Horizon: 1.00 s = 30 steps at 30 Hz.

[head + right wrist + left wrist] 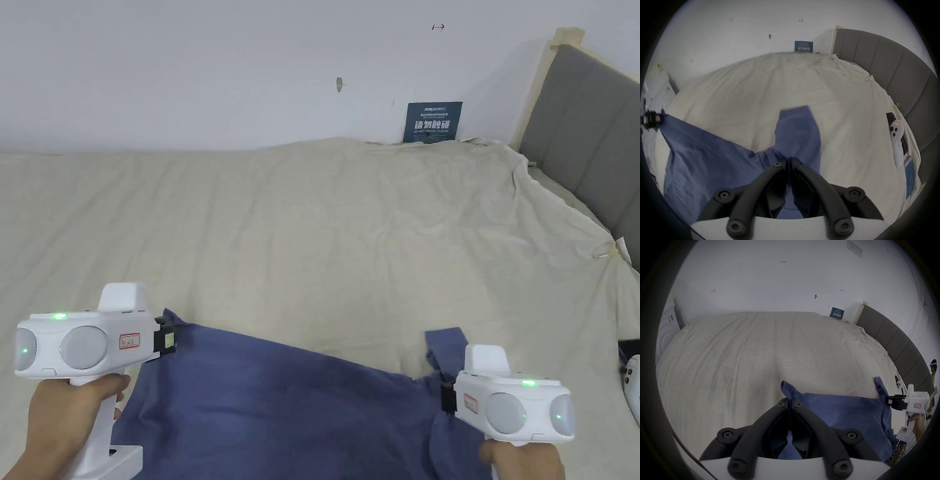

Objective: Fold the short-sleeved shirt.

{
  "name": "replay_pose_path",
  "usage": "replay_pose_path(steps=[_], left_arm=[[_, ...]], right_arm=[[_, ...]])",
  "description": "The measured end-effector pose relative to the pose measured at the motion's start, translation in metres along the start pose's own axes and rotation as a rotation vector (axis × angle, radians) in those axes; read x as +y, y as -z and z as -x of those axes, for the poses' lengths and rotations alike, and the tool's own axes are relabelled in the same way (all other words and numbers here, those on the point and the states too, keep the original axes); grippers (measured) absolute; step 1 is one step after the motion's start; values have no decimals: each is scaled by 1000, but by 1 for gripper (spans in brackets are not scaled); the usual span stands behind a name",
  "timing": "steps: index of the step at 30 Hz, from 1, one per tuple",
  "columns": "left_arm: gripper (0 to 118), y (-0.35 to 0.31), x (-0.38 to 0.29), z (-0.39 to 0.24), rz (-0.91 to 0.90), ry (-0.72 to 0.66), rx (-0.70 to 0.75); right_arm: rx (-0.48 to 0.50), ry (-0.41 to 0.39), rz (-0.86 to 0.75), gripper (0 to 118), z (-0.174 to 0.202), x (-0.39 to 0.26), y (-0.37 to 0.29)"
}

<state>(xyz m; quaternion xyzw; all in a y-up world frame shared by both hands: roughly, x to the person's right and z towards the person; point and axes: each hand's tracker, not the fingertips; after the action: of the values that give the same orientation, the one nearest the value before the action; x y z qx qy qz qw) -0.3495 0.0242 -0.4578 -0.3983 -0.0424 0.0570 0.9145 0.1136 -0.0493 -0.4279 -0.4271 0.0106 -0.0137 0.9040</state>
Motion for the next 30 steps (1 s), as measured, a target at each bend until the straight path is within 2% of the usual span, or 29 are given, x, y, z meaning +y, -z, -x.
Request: replay_pose_path(steps=[5, 9, 12, 15, 20, 30], left_arm=[[0, -18, -5, 11, -27, -71, 11], [0, -47, -6, 24, -68, -146, 13], [0, -79, -4, 28, -132, -201, -26], [0, -117, 4, 22, -201, -164, -22], [0, -171, 35, 21, -309, -140, 5], [0, -259, 131, 18, -517, -79, 67]], right_arm=[[126, 137, -106, 4, -26, 4, -53], [207, 185, -160, 4, -44, 11, -98], [236, 147, -223, 4, -44, 18, -132], [254, 92, -300, 4, -35, 31, -163], [200, -45, -434, 4, -12, 65, -208], [171, -160, -642, 4, 29, 168, -272]])
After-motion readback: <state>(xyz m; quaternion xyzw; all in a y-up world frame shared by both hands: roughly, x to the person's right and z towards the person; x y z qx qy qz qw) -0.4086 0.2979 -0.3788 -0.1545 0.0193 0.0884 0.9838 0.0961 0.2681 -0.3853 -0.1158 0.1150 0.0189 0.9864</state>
